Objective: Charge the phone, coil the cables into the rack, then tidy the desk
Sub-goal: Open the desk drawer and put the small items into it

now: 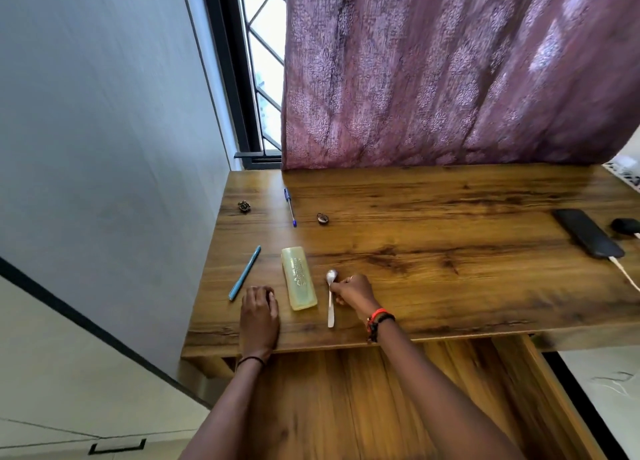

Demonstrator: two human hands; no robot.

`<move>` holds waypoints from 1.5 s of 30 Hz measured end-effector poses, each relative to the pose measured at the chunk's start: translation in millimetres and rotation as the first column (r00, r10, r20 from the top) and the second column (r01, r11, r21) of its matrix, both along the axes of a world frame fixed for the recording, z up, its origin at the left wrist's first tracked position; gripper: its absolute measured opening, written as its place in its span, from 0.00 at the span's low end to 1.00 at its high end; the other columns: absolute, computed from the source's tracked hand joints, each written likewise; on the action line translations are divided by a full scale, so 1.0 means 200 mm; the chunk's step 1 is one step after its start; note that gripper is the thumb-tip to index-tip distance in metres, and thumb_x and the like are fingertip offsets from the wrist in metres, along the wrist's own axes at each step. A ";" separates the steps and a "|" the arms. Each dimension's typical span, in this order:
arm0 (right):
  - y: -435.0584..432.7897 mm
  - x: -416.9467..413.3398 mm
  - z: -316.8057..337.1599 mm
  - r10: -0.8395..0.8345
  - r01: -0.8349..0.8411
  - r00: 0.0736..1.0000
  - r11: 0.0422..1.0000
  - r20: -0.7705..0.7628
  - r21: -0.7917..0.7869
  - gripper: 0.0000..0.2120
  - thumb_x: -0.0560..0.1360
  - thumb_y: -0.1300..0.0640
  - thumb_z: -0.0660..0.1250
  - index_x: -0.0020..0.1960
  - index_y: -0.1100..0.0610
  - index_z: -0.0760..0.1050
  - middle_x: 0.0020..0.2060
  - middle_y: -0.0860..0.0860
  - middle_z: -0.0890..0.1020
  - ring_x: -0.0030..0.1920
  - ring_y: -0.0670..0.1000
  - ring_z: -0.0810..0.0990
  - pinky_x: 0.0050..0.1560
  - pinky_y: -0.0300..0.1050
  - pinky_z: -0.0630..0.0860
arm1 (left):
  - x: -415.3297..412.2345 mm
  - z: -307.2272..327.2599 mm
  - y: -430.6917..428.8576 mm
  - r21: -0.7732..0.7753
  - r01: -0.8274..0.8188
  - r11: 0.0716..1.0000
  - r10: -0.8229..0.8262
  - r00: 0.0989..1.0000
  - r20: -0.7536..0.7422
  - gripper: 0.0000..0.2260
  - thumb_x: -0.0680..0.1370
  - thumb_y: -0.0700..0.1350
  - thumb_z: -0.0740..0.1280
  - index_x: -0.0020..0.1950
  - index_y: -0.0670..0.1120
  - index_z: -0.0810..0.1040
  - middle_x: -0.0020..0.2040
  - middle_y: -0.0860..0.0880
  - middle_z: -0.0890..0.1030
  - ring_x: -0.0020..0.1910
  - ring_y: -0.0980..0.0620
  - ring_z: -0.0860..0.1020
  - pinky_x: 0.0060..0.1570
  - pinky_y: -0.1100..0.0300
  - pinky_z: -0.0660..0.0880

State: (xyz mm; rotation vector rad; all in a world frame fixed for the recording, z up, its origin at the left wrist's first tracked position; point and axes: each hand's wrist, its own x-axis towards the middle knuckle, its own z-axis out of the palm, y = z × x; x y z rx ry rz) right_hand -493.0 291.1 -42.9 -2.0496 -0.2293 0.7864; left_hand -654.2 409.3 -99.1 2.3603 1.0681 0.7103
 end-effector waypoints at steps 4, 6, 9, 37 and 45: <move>-0.16 -0.09 0.07 -0.006 0.042 0.982 0.981 -0.188 0.187 0.05 0.72 0.66 0.68 0.42 0.61 0.73 0.43 0.59 0.82 0.37 0.49 0.80 0.33 0.36 0.77 | 0.00 0.01 0.01 0.010 0.015 1.000 -0.014 1.000 -0.010 0.04 0.78 0.41 0.61 0.51 0.44 0.73 0.49 0.45 0.73 0.48 0.49 0.73 0.49 0.55 0.73; -0.26 -0.16 0.11 0.017 0.062 0.960 0.960 -0.280 0.272 0.11 0.70 0.70 0.70 0.48 0.62 0.72 0.46 0.60 0.82 0.42 0.52 0.82 0.37 0.38 0.79 | 0.01 0.01 0.02 0.012 0.030 0.999 -0.030 0.999 -0.011 0.04 0.78 0.40 0.61 0.51 0.43 0.73 0.49 0.45 0.73 0.48 0.49 0.72 0.49 0.56 0.72; -0.39 -0.27 0.15 0.151 -0.015 0.908 0.944 -0.392 0.330 0.16 0.69 0.70 0.71 0.54 0.65 0.73 0.48 0.61 0.82 0.46 0.54 0.83 0.42 0.40 0.80 | 0.01 0.02 0.03 0.023 0.060 0.998 -0.060 0.998 -0.027 0.03 0.77 0.40 0.62 0.50 0.43 0.73 0.48 0.45 0.73 0.48 0.49 0.72 0.50 0.57 0.71; -0.14 -0.75 -0.51 0.111 -0.152 0.951 0.980 -0.288 -0.127 0.13 0.72 0.72 0.62 0.35 0.57 0.72 0.39 0.59 0.81 0.40 0.59 0.83 0.28 0.43 0.77 | 0.02 -0.01 0.12 0.010 0.135 0.991 -0.135 0.991 -0.015 0.04 0.77 0.42 0.62 0.50 0.43 0.73 0.49 0.45 0.73 0.50 0.48 0.71 0.52 0.54 0.71; -0.19 -0.50 0.11 0.384 -0.427 0.897 0.881 -0.217 -0.204 0.09 0.76 0.59 0.66 0.51 0.65 0.76 0.34 0.52 0.79 0.31 0.46 0.77 0.32 0.35 0.75 | 0.02 -0.01 0.11 0.013 0.133 0.991 -0.133 0.991 -0.013 0.04 0.77 0.42 0.62 0.50 0.43 0.73 0.50 0.44 0.73 0.51 0.48 0.71 0.53 0.55 0.72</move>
